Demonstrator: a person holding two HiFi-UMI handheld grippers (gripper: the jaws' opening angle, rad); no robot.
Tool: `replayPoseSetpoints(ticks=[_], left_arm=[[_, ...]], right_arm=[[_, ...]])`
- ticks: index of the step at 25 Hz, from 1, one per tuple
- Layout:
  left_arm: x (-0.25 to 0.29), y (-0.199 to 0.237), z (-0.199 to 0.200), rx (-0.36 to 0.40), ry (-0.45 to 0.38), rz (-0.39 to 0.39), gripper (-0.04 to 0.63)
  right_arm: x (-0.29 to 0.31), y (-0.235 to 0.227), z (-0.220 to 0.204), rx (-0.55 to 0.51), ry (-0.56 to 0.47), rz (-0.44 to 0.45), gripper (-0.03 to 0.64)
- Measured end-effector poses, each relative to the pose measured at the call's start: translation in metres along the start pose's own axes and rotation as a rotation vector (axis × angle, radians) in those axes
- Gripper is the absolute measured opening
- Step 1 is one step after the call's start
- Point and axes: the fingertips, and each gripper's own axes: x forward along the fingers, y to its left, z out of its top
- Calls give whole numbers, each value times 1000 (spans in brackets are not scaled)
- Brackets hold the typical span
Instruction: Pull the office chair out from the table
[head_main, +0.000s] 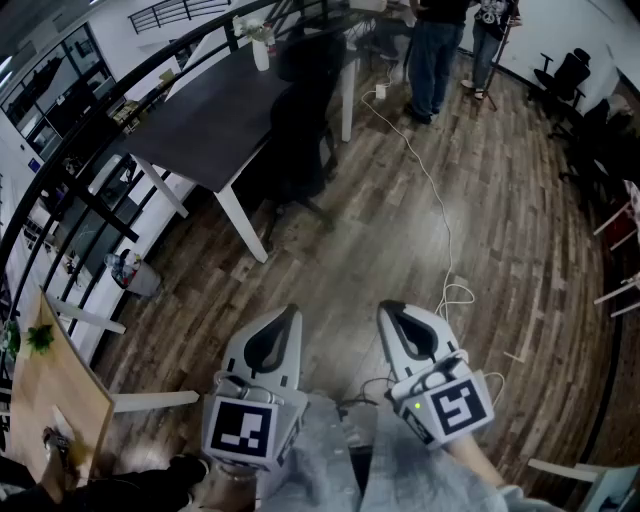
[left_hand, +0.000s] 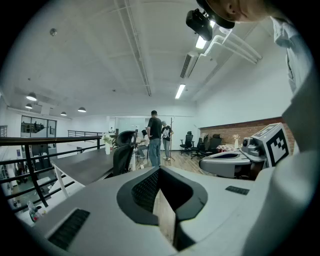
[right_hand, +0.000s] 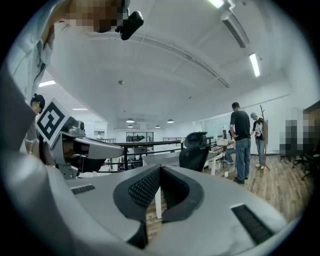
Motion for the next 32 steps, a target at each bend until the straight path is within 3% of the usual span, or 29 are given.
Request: replayPoseSetpoints(ticks=[14, 32], left_arm=[[11, -24, 3, -1, -4, -5, 12], [36, -100, 18, 4, -69, -31, 12]], right_arm=[[-13, -18, 0, 30, -14, 17, 3], [-86, -82, -6, 36, -39, -35, 3]])
